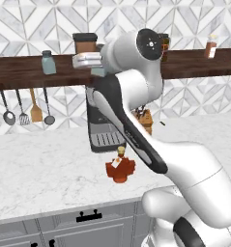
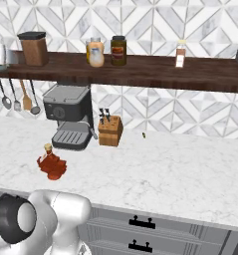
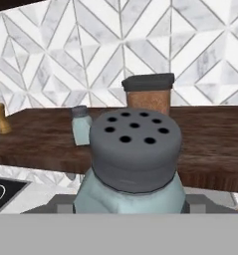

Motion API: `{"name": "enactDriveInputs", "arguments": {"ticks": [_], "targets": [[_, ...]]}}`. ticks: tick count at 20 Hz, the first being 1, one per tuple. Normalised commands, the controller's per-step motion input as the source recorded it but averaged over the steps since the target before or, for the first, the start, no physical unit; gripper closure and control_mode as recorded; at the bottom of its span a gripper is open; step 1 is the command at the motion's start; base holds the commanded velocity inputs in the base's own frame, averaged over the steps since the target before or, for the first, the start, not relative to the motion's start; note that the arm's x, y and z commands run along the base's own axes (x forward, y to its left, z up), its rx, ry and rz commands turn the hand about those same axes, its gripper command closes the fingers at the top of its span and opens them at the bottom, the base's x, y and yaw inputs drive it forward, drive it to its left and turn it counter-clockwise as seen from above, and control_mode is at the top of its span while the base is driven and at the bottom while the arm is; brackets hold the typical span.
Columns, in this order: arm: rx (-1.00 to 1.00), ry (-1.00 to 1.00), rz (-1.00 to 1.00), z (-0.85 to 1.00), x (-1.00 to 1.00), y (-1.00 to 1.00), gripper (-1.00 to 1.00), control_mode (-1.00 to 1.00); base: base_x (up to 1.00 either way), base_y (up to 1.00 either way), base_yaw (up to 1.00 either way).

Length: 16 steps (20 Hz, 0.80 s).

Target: Put the shaker and condiment bottle from the counter next to their counterparts in the cabinet.

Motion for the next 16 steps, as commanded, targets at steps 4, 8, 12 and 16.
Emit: {"name": "enactDriveInputs", "arguments": {"ticks": [4,8,12,16], "targets": [[0.0,-0.15,0.03,-0.05,-0.01,0.01,1.0,-1.0,0.0,0.0,0.0],[0.0,-0.31,0.17,-0.43,0.0,0.0,1.0,-1.0,0.0,0.0,0.0],[0.05,0.0,0.0,0.0,0.01,-0.04,1.0,-1.0,0.0,0.0,0.0],[0.22,0.29,0.0,-0.12,0.39,-0.12,1.0,-1.0,0.0,0.0,0.0]]}}
